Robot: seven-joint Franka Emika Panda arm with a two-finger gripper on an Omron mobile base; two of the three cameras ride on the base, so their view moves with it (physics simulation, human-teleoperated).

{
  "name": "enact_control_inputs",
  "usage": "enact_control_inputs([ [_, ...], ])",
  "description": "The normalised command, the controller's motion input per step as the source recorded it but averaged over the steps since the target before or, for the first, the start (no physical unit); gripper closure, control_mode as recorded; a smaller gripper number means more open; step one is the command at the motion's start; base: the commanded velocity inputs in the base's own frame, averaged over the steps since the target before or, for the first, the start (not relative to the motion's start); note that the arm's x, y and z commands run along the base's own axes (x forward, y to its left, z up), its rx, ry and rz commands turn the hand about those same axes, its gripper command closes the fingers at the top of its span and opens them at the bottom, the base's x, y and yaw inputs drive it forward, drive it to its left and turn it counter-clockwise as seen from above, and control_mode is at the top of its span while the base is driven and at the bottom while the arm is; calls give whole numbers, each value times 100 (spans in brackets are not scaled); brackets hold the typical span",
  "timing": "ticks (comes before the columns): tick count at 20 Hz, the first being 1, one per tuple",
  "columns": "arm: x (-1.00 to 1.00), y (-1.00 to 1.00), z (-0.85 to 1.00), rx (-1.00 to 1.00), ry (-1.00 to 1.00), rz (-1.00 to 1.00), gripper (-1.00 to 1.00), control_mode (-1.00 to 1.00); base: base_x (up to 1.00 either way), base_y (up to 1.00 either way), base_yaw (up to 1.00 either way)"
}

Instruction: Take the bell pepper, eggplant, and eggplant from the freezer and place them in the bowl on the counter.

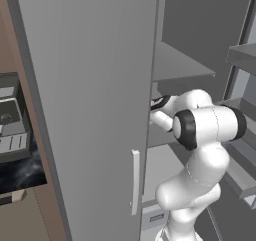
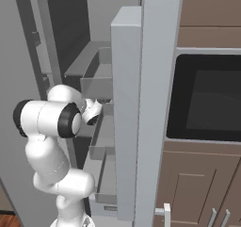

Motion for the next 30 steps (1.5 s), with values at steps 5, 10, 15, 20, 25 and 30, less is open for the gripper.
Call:
enact_control_inputs([
  [5, -81, 0, 0, 0, -2, -4, 100, -100, 0, 0, 0],
  [10, -76, 10, 1, 0, -3, -4, 100, -100, 0, 0, 0],
  [15, -63, 18, 17, 0, -1, -8, 100, -100, 0, 0, 0],
  [20, -55, 4, 53, 0, 0, -9, 100, -100, 0, 0, 0],
  [25, -70, 0, 65, 1, 6, -7, 100, -100, 0, 0, 0],
  [30, -73, 0, 51, 5, 14, -4, 100, -100, 0, 0, 0],
])
